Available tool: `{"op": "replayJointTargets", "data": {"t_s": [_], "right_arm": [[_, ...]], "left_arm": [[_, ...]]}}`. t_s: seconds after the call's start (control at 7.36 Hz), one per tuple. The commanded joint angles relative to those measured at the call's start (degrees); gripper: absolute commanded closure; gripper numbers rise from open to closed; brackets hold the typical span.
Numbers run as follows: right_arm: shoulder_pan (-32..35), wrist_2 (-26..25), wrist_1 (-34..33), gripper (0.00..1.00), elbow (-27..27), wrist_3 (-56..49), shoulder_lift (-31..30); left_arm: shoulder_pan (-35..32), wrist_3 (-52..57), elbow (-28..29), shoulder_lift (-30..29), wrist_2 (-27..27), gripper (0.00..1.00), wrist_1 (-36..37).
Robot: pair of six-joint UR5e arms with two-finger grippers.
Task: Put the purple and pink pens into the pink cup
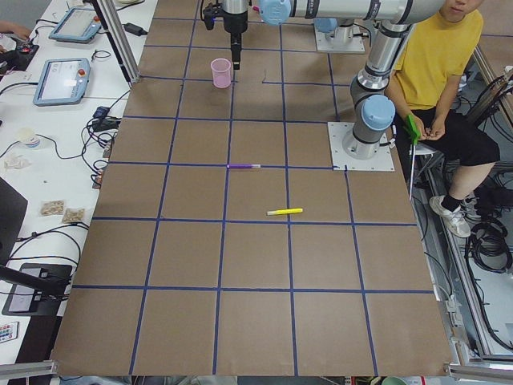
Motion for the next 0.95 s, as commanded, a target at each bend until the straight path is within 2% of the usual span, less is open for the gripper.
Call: {"op": "replayJointTargets", "data": {"t_s": [0.0, 0.54, 0.82], "right_arm": [[0.06, -0.98, -0.80, 0.30, 0.28, -2.30, 0.88], [-0.03, -1.15, -1.06, 0.32, 0.45, -1.15, 2.55], [-0.03, -0.98, -1.06, 0.60, 0.54, -1.16, 2.82]], "left_arm": [[0.08, 0.13, 0.00, 0.01, 0.02, 0.00, 0.01], [-0.01, 0.04, 0.00, 0.09, 0.02, 0.00, 0.01], [0.08, 0.04, -0.08, 0.27, 0.28, 0.00, -0.08]]}}
